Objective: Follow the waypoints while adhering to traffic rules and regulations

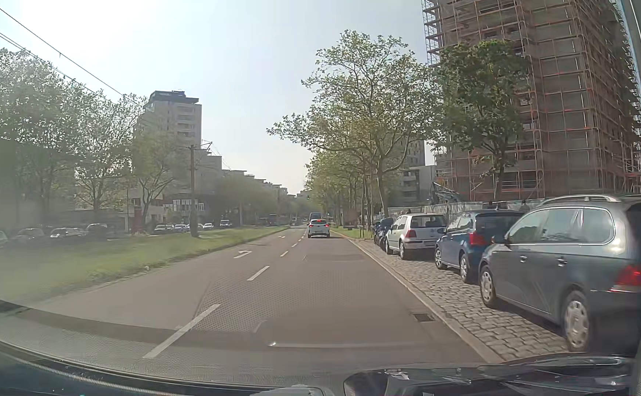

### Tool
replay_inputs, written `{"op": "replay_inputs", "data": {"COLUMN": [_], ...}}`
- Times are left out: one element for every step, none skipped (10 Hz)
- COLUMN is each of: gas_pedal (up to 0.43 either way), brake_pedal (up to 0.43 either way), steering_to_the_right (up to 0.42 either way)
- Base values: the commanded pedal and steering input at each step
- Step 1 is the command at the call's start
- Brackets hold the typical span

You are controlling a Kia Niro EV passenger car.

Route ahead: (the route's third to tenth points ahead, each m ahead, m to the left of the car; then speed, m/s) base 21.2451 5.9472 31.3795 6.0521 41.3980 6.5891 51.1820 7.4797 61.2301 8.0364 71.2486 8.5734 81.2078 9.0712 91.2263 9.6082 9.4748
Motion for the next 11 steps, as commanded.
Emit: {"op": "replay_inputs", "data": {"gas_pedal": [0.000,0.000,0.000,0.000,0.000,0.000,0.000,0.000,0.000,0.000,0.000], "brake_pedal": [0.000,0.000,0.000,0.000,0.000,0.000,0.000,0.000,0.000,0.000,0.000], "steering_to_the_right": [-0.014,-0.014,-0.013,-0.013,-0.013,-0.012,-0.010,-0.006,-0.004,-0.004,-0.004]}}
